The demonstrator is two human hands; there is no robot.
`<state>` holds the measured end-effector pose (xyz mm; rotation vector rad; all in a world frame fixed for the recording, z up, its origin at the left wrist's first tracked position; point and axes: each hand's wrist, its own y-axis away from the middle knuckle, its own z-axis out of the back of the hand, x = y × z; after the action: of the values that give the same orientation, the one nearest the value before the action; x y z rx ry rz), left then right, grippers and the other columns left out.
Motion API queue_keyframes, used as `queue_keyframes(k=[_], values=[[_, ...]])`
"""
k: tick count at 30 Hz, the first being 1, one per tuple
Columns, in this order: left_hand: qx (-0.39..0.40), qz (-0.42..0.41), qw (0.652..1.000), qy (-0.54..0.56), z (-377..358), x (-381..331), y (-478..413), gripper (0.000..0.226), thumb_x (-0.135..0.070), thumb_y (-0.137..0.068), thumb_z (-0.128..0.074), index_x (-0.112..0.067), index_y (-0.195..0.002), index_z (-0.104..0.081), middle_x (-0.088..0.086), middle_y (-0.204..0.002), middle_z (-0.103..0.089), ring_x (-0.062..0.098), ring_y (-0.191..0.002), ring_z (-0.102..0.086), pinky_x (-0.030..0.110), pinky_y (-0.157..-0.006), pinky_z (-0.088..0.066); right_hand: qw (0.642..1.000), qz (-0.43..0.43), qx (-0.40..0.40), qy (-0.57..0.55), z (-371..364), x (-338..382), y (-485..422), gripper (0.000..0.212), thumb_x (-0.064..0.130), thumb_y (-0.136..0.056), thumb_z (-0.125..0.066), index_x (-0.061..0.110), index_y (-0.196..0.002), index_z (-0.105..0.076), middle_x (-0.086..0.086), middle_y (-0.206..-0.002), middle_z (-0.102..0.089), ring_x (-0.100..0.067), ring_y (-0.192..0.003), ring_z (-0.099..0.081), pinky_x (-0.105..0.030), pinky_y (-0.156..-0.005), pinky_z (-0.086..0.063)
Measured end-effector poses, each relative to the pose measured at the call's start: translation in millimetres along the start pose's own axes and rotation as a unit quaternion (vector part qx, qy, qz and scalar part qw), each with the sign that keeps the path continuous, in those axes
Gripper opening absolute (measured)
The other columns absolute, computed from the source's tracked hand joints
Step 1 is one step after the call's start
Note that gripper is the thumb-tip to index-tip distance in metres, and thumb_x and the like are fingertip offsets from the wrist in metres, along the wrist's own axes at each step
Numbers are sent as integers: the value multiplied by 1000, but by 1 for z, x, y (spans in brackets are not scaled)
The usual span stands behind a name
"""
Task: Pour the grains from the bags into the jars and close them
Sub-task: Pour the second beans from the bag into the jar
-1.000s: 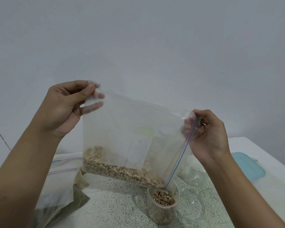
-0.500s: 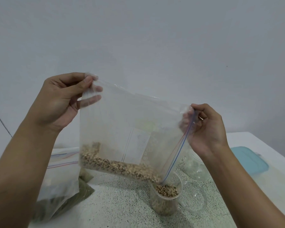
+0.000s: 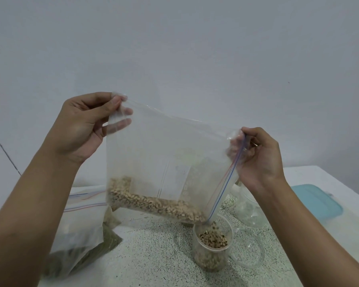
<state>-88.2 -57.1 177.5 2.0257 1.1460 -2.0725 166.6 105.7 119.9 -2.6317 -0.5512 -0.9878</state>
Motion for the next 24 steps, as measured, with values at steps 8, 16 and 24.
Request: queue_keyframes(k=[8, 16, 24], values=[[9, 4, 1000, 1, -7, 4, -1, 16, -17, -85, -65, -17, -81, -81, 0, -87, -72, 15, -84, -73, 31, -77, -61, 1000, 7, -3, 14, 7, 6, -2, 47, 7, -93, -55, 19, -48, -58, 1, -58, -57, -13, -58, -55, -23, -54, -39], [21, 5, 1000, 5, -14, 6, 2, 20, -15, -86, -63, -18, -78, -81, -3, -87, -72, 14, -83, -73, 30, -75, -61, 1000, -6, -8, -8, 15, 8, 5, 48, 7, -93, -54, 18, -47, -56, 2, -59, -55, -10, -56, -55, -22, -53, -37], [29, -4, 1000, -1, -12, 3, 7, 22, -13, -87, -61, -19, -77, -81, -4, -91, -73, 14, -81, -73, 29, -73, -61, 998, -43, -21, -46, 15, 6, 8, 30, 7, -91, -55, 14, -62, -54, 1, -63, -52, -11, -55, -55, -21, -54, -37]])
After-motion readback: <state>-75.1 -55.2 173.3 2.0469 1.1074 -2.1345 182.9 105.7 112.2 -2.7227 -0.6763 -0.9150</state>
